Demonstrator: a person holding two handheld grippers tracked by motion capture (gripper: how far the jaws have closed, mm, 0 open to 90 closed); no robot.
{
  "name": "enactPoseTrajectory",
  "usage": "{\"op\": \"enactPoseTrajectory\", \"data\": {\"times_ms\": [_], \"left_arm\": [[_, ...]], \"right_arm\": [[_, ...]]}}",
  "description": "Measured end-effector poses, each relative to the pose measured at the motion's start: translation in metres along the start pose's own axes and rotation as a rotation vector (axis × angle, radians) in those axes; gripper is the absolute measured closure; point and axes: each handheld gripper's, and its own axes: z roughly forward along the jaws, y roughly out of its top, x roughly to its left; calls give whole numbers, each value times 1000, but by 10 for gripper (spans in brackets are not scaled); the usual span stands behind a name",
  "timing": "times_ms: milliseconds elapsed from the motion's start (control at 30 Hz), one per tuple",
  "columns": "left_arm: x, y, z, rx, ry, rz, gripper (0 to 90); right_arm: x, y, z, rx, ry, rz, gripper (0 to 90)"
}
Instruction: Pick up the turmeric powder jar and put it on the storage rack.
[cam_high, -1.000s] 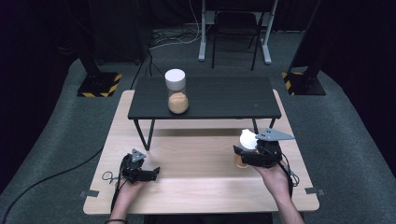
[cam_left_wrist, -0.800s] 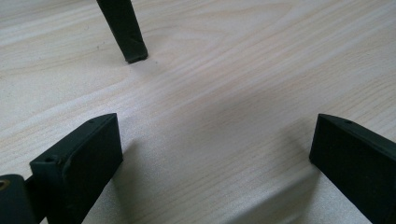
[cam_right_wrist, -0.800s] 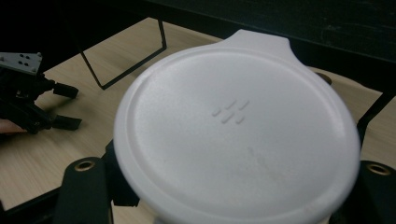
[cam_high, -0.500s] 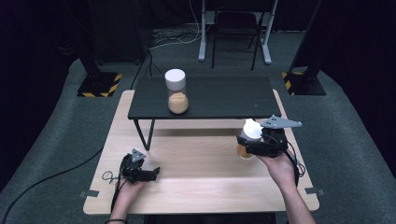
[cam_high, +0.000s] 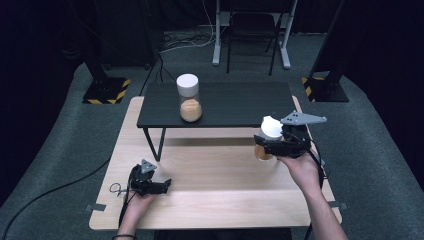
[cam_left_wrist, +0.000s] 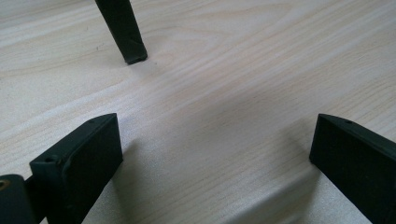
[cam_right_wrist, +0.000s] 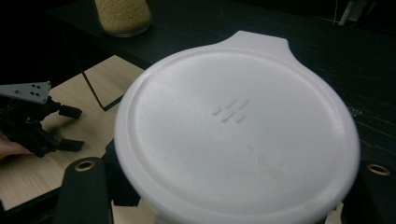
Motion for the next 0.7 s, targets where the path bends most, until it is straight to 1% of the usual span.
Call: {"op": "enactPoseTrajectory", "data": {"times_ms": [300, 500, 700], "left_arm": [[0, 0, 0, 0, 0, 0, 20], [0, 0, 0, 0, 0, 0, 20], [0, 0, 0, 0, 0, 0, 20]], "right_arm": [[-3, 23, 2, -10, -6, -19, 295], [-4, 39, 6, 0, -18, -30, 296], [-6, 53, 8, -13, -26, -32, 295]]}}
